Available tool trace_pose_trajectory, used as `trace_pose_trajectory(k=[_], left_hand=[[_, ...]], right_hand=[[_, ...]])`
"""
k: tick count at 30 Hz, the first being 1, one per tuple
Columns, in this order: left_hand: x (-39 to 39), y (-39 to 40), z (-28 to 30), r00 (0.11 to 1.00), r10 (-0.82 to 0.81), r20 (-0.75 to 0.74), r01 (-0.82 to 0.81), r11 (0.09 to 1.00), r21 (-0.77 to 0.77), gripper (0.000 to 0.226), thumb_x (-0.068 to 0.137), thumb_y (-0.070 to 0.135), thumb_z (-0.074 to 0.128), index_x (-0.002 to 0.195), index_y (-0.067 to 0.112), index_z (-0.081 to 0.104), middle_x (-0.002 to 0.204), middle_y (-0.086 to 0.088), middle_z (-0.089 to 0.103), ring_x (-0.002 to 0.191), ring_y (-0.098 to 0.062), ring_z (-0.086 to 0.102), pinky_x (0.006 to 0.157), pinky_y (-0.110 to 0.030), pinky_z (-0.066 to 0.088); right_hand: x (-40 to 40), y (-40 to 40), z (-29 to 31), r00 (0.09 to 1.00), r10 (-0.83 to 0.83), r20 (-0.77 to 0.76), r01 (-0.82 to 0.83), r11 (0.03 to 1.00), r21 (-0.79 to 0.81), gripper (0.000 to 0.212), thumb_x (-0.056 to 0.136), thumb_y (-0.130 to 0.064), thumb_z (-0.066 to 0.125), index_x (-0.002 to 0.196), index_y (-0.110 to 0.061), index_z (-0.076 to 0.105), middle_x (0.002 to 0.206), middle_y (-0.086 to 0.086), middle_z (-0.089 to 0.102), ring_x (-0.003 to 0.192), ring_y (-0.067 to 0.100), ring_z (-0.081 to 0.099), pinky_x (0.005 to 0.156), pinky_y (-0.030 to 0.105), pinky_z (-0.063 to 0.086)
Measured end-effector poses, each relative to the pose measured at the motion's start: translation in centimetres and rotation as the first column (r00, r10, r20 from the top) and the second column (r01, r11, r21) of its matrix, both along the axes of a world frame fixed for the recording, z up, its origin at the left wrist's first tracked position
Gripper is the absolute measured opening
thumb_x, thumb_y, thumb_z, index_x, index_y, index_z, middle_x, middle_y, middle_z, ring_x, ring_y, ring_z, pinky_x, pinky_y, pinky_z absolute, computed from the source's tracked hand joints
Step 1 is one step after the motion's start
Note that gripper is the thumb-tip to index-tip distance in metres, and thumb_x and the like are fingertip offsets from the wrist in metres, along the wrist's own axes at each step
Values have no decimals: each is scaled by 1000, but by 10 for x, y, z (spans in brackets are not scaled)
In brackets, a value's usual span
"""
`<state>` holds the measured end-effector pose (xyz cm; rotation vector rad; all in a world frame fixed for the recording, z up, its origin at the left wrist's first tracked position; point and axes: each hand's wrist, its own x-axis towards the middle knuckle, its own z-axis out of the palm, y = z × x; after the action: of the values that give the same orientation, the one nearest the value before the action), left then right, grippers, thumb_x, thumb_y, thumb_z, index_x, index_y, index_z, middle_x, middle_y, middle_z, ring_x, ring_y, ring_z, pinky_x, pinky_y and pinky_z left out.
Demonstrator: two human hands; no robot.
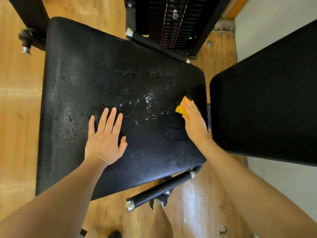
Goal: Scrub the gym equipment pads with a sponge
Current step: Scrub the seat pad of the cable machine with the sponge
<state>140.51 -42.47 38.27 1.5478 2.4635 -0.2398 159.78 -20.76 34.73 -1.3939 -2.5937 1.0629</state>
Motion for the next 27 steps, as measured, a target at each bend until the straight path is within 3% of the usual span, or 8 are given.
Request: trace_pose_trajectory(k=[3, 10, 14, 16, 19, 23, 27], left_hand=[[1, 0, 0, 1000, 3, 0, -3, 1000, -3, 70, 83, 42, 31, 140, 3, 42, 150, -17, 34, 140, -32, 22, 111, -54, 7], [1, -1, -2, 1000, 5, -8, -5, 1000, 0, 70, 82, 40, 37, 141, 4, 38, 151, -17, 31, 141, -33, 20, 112, -53, 4], [2, -1, -2, 1000, 7, -9, -7, 1000, 12, 70, 81, 40, 38, 141, 4, 39, 151, -17, 31, 141, -33, 21, 113, -51, 1], [1, -1, -2, 1000, 11, -12, -11, 1000, 10, 70, 82, 40, 36, 142, 4, 38, 151, -17, 30, 141, -33, 21, 113, -50, -1], [1, 0, -2, 1000, 15, -18, -15, 1000, 1, 71, 82, 42, 32, 142, 4, 38, 151, -17, 31, 141, -34, 21, 113, -50, 0], [1, 0, -2, 1000, 17, -15, -17, 1000, 0, 71, 82, 42, 31, 142, 4, 39, 151, -17, 31, 141, -33, 21, 113, -52, 2], [1, 0, -1, 1000, 23, -12, -23, 1000, -16, 72, 83, 43, 31, 143, 5, 38, 152, -16, 30, 142, -32, 19, 114, -49, -1]], right_hand=[[27, -42, 0, 999, -20, -50, 20, 1000, 8, 54, 92, 2, 49, 142, -15, 36, 151, -1, 28, 140, 10, 16, 110, 21, 20], [76, -125, -10, 998, -19, -60, 16, 998, -54, 65, 86, 10, 54, 140, -20, 37, 147, -14, 23, 142, 14, 16, 111, 40, 31], [91, -150, -6, 993, 82, -84, -89, 993, -76, 79, 79, 18, 56, 141, -24, 32, 149, -15, 22, 141, 7, 9, 112, 35, 26], [98, -152, -2, 969, 216, -122, -225, 972, -71, 87, 75, 22, 56, 141, -27, 28, 148, -15, 24, 142, 7, 8, 114, 23, 17], [92, -135, 7, 937, 286, -203, -309, 946, -97, 85, 74, 26, 48, 139, -26, 31, 148, -12, 27, 142, 5, 11, 112, 13, 10], [41, -59, 14, 965, 104, -240, -103, 995, 17, 61, 83, 21, 45, 136, -7, 43, 146, 5, 34, 140, 20, 20, 104, 0, 11], [-30, 32, 23, 988, 28, -150, -21, 998, 52, 48, 93, 4, 43, 140, -7, 37, 151, 8, 29, 142, 23, 19, 110, 16, 14]])
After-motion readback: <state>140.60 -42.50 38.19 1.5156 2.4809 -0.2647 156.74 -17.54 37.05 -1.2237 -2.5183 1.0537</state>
